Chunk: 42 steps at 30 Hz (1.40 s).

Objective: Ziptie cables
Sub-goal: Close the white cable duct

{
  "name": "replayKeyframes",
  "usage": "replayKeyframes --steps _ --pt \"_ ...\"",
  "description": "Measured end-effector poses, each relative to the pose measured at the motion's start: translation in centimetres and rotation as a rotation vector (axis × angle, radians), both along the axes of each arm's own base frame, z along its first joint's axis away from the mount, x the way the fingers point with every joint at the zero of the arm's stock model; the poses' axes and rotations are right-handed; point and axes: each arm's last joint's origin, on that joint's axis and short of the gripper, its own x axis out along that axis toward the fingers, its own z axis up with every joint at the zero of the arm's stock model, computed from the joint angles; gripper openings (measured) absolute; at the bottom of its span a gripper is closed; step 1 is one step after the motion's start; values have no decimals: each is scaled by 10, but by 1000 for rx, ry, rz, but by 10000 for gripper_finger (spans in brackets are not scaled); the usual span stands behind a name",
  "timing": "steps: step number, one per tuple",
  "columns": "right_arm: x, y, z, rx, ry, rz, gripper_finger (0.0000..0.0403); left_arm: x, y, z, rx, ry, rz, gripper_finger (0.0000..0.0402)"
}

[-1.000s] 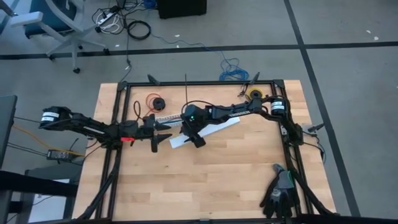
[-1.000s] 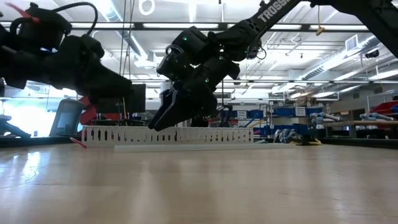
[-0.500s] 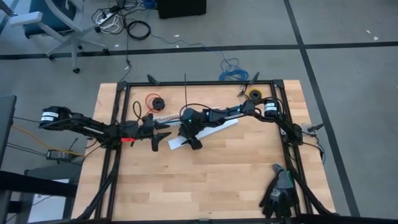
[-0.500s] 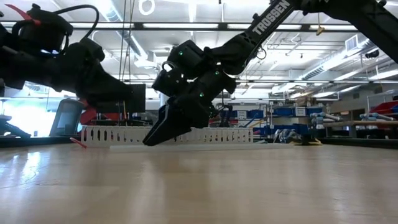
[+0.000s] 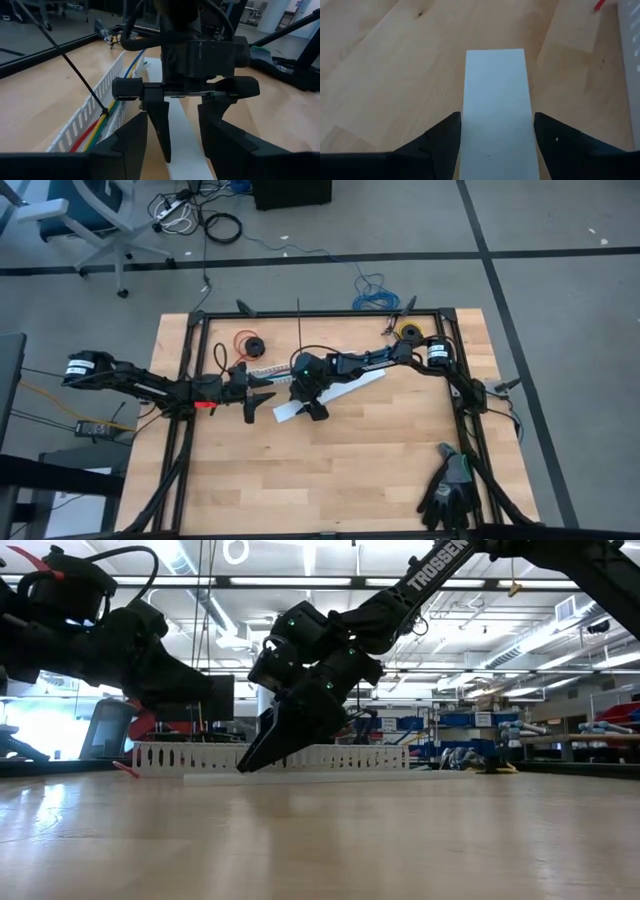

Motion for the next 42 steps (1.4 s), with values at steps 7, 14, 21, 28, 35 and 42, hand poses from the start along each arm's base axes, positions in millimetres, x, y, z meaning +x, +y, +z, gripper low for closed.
replayKeyframes --steps 7,14,21,28,35,42 --pt "-2 5 -1 4 23 28 237 0 0 0 -12 -3 2 193" --pt "-5 12 -6 -44 52 49 236 0 0 0 -19 -5 4 193" --pt "-11 12 -13 -119 81 43 235 0 0 0 -30 -7 6 193" --pt "-12 11 -14 -135 84 40 236 0 0 0 -44 -13 8 193" --pt "-12 9 -16 -211 103 -33 245 0 0 0 -47 -14 9 193" --pt "-10 26 -15 -327 93 -48 273 0 0 0 -47 -12 9 193"
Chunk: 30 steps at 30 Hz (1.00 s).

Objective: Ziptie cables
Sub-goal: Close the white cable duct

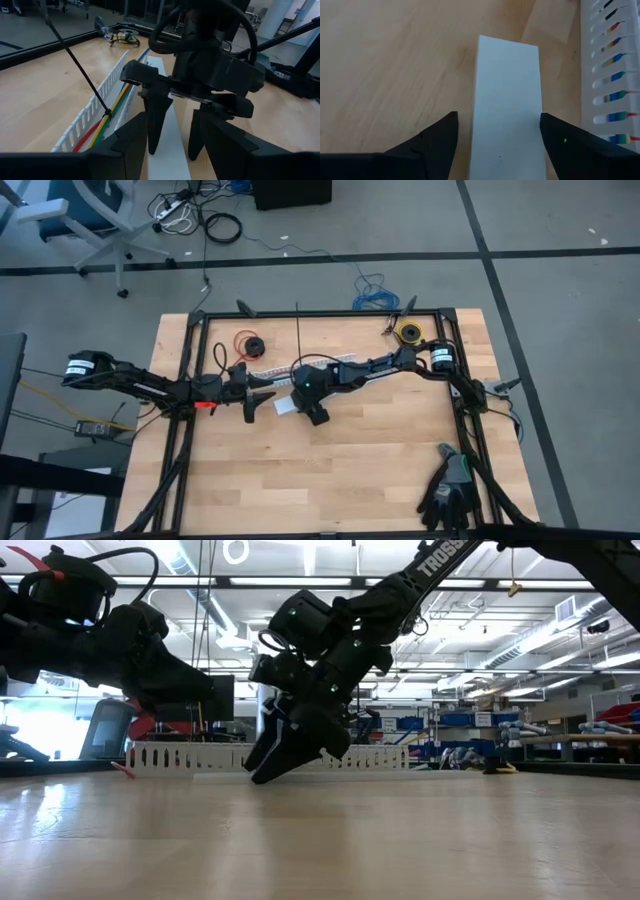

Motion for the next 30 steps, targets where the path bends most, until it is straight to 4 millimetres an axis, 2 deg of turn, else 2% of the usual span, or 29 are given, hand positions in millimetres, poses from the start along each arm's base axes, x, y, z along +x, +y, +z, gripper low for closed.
replayKeyframes --steps 4,7,10,13,19,24,30 --pt "1 6 8 -16 -30 12 284 0 0 0 0 1 0 193" --pt "1 2 11 -2 -54 5 286 0 0 0 0 2 0 193" --pt "3 -11 14 71 -83 -33 286 0 0 0 -1 1 0 193" --pt "1 -27 7 158 -66 -33 286 0 0 0 -4 1 1 193" --pt "-5 -49 5 225 -33 -79 286 0 0 0 -4 1 0 193" --pt "-8 -50 5 211 9 -83 276 0 0 0 -4 1 1 193" --pt "-8 -45 4 195 27 -88 245 0 0 0 -4 -4 1 193"
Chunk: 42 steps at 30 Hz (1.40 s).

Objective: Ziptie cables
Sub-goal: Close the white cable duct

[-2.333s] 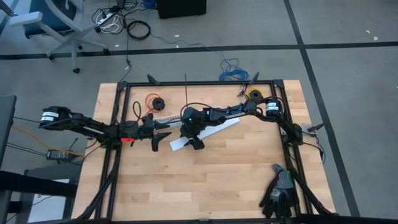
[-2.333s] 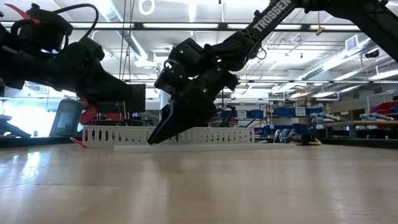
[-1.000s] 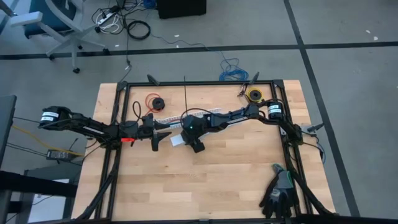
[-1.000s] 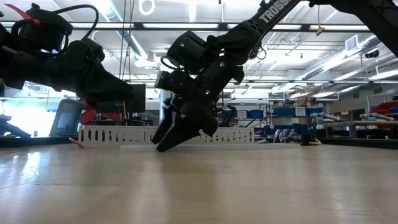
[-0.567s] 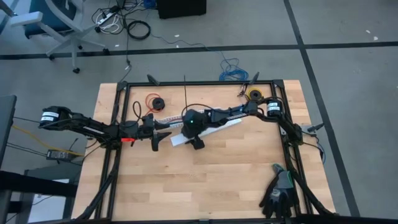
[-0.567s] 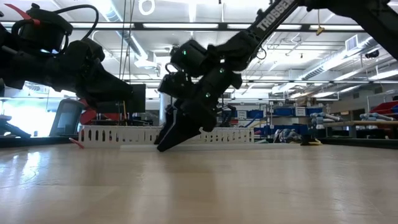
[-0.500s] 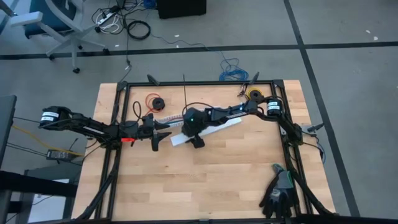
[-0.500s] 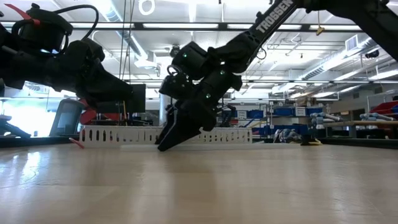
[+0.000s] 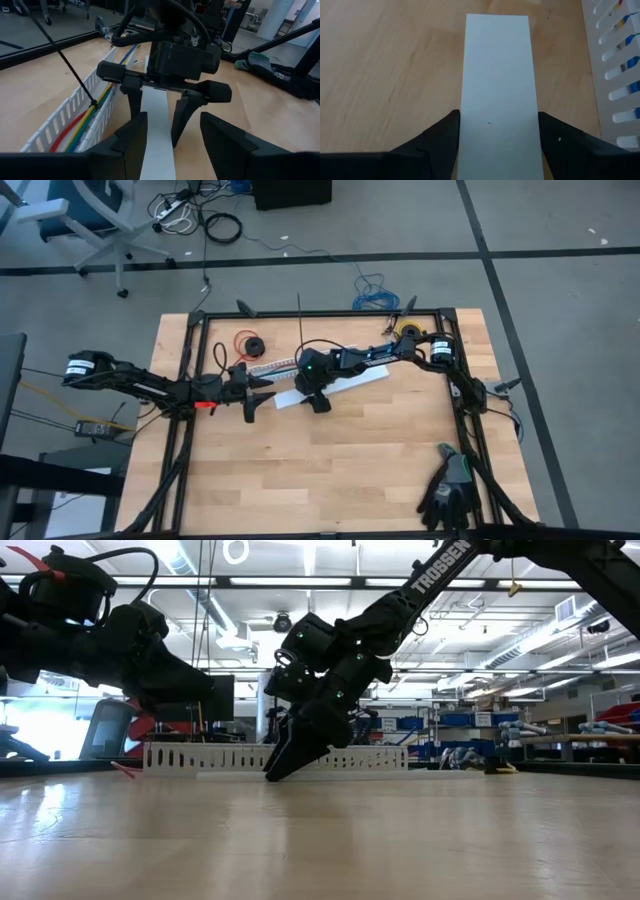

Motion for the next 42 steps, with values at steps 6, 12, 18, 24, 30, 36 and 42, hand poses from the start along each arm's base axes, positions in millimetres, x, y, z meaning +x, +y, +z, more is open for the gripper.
replayKeyframes --steps 6,12,18,24,30,36,42 --pt "0 1 0 13 7 -15 222 0 0 0 0 -5 0 193" --pt "-1 1 -1 25 16 -29 232 0 0 0 -23 -11 20 193" --pt "-1 2 0 46 22 -34 228 6 1 7 -4 -7 46 193" --pt "-4 3 2 67 47 -44 232 20 3 18 69 71 78 193" --pt "-11 4 15 148 82 -57 232 27 4 27 109 75 81 193" --pt "-18 7 24 166 138 -65 233 29 8 27 102 84 107 193" --pt "-19 15 25 176 156 -56 234 32 9 22 97 105 113 193"
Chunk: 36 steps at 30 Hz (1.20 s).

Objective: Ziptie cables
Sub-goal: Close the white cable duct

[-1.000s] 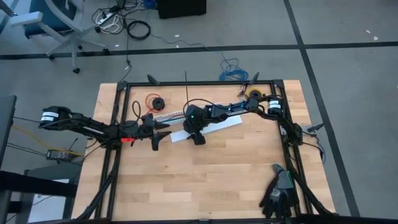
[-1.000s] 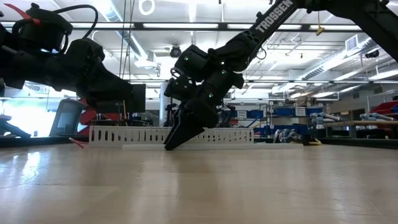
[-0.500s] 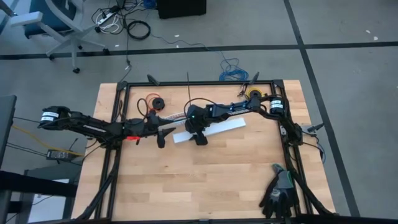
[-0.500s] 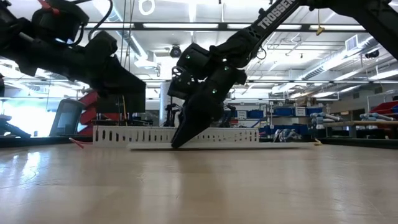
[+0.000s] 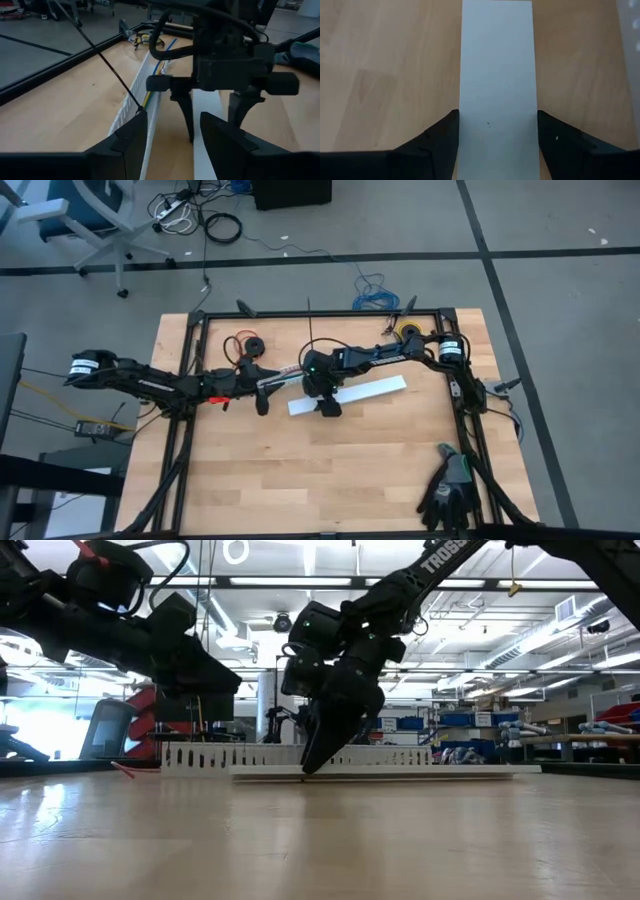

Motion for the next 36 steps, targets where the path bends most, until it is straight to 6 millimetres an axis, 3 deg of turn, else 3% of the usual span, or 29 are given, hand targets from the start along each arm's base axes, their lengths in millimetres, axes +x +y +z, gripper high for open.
replayKeyframes --steps 5,16,25,31,36 --pt "-4 7 2 5 42 10 233 7 0 -1 -1 13 1 193" --pt "-10 9 7 -22 101 -10 233 41 4 -6 42 103 -7 193" --pt "-23 11 28 -60 147 -25 233 58 9 -9 47 129 4 193" --pt "-32 12 40 -71 184 -43 233 73 18 -6 70 137 -29 193" --pt "-45 14 39 -63 209 -66 232 90 33 -6 88 165 -41 193"
